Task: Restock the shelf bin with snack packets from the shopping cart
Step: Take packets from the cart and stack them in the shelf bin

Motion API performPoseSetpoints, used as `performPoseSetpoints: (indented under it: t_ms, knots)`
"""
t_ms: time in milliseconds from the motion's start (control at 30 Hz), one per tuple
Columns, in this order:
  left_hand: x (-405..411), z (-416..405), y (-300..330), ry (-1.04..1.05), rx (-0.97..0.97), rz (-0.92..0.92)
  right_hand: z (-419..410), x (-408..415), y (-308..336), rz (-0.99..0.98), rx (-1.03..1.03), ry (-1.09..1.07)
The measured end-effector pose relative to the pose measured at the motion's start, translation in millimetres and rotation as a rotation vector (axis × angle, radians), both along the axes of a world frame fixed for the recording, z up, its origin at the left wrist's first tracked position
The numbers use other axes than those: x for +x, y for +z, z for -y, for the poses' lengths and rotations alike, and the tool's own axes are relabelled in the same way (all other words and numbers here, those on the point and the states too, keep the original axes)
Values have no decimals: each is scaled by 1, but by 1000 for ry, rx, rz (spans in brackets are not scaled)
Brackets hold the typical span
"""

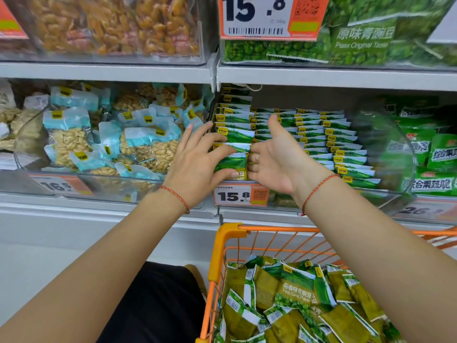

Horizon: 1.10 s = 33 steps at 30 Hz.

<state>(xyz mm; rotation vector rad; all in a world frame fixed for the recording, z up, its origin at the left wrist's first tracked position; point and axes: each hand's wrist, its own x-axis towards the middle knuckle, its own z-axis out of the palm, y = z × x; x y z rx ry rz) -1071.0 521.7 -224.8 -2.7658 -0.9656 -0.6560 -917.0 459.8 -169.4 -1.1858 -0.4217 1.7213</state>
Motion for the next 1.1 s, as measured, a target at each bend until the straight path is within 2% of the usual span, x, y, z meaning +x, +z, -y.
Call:
performPoseSetpoints:
  t_ms: [167, 267, 367, 500, 600, 700, 800, 833, 900, 933, 1000, 1100]
  knots:
    - [3, -2, -1, -17, 29, -58, -3, 10, -5, 46, -12, -40]
    - [5, -4, 6, -24, 60, -152, -6, 7, -6, 206, 9, -3]
    - [6, -5, 15, -15, 13, -221, -12, 1, -8, 338, 13, 53]
    - [5, -2, 23, 23, -78, -238, -6, 5, -11, 555, 30, 11]
    - [6, 7, 25, 51, -116, -241, 16, 12, -5, 783, 143, -87]
    - [7, 32, 28, -15, -96, -128, 47, 30, 7, 820, 242, -152]
    - [16, 68, 37, -167, -1, 30, 83, 48, 24, 729, 209, 132]
    - [20, 83, 40, -211, 8, 94, 94, 54, 24, 763, 164, 249]
    - [26, 111, 43, -274, -72, 164, 112, 64, 18, 974, 43, 468]
    - [29, 124, 43, -293, -145, 132, 120, 69, 13, 1081, -17, 546]
    - [36, 146, 36, -313, -260, -78, 139, 76, 4, 1205, -105, 599]
    - [49, 169, 19, -328, -401, -435, 166, 80, 3, 1247, -187, 615]
